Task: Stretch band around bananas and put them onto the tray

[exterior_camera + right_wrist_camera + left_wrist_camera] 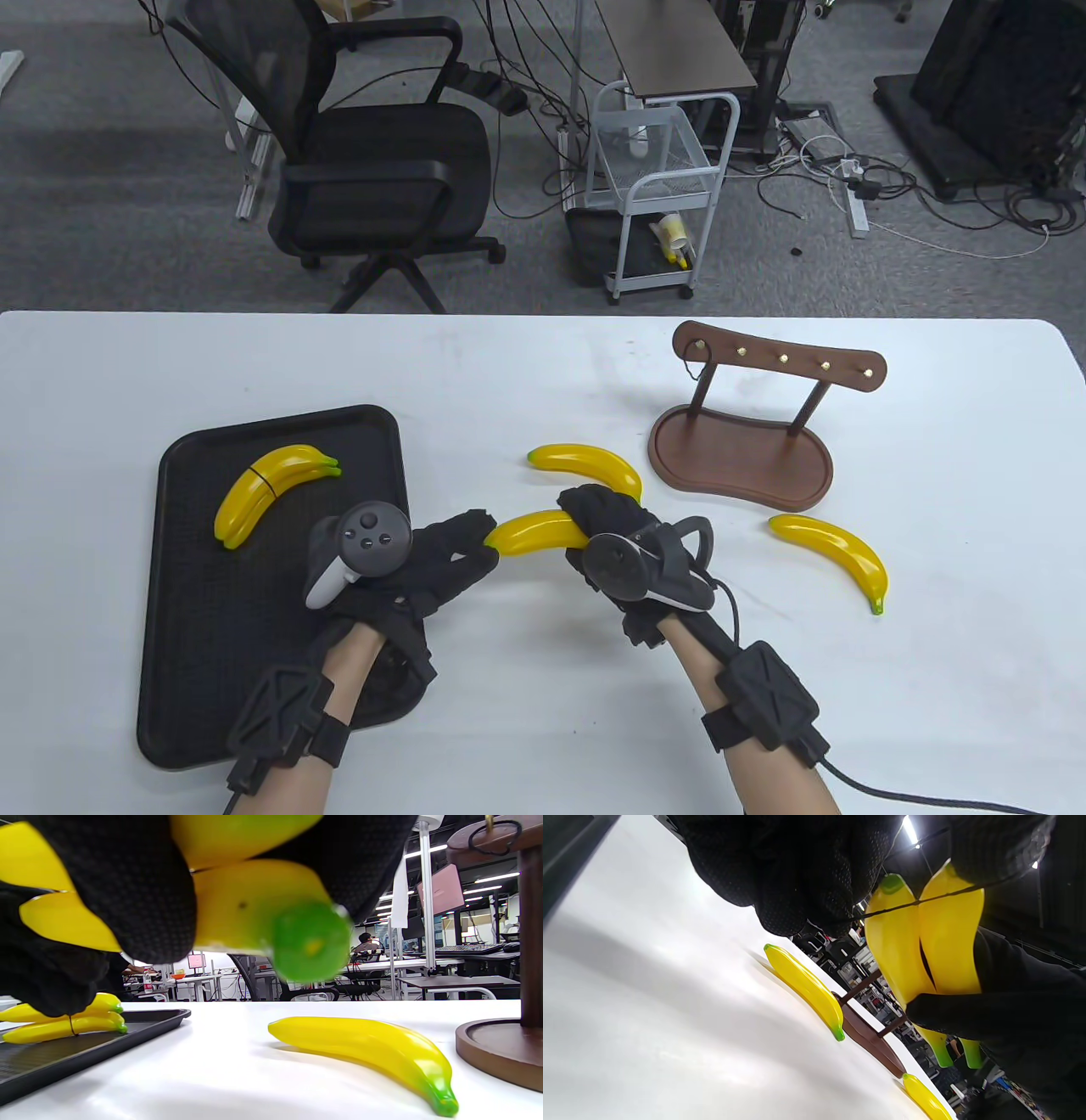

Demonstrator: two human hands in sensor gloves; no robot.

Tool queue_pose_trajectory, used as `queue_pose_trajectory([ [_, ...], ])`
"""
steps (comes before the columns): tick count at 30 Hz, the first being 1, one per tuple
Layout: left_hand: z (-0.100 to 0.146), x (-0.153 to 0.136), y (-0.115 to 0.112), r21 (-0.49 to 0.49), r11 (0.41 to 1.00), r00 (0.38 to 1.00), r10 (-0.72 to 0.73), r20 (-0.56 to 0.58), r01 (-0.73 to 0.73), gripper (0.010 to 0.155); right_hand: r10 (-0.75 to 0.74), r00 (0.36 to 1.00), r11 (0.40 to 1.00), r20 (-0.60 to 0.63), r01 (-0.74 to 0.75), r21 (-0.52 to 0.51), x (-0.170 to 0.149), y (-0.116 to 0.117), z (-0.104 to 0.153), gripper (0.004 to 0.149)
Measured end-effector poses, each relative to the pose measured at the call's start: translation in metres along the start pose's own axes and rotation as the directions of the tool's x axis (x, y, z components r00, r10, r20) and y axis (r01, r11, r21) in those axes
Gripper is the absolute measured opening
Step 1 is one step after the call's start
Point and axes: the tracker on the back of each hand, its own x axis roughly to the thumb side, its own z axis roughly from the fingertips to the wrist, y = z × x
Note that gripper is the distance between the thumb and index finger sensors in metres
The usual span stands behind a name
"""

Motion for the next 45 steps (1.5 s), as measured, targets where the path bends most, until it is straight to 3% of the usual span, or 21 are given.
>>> queue_pose_trajectory([
  [16,-0.001,0.005,-0.001,-0.045,0.995,0.996,0.093,0.015,-0.092,0.081,0.002,0.998,0.999,0.056,0.0,-0.041,0.014,-0.001,0.001,0.069],
  [29,-0.002,0.004,-0.002,-0.073,0.994,0.997,0.081,0.01,-0.08,0.083,0.045,0.992,0.998,0.121,-0.039,-0.059,0.034,0.002,0.003,0.07],
  [45,-0.001,0.007,-0.003,-0.028,0.997,0.997,0.073,0.021,-0.072,0.08,0.067,0.988,0.995,0.139,-0.055,-0.089,0.044,0.0,0.004,0.07],
])
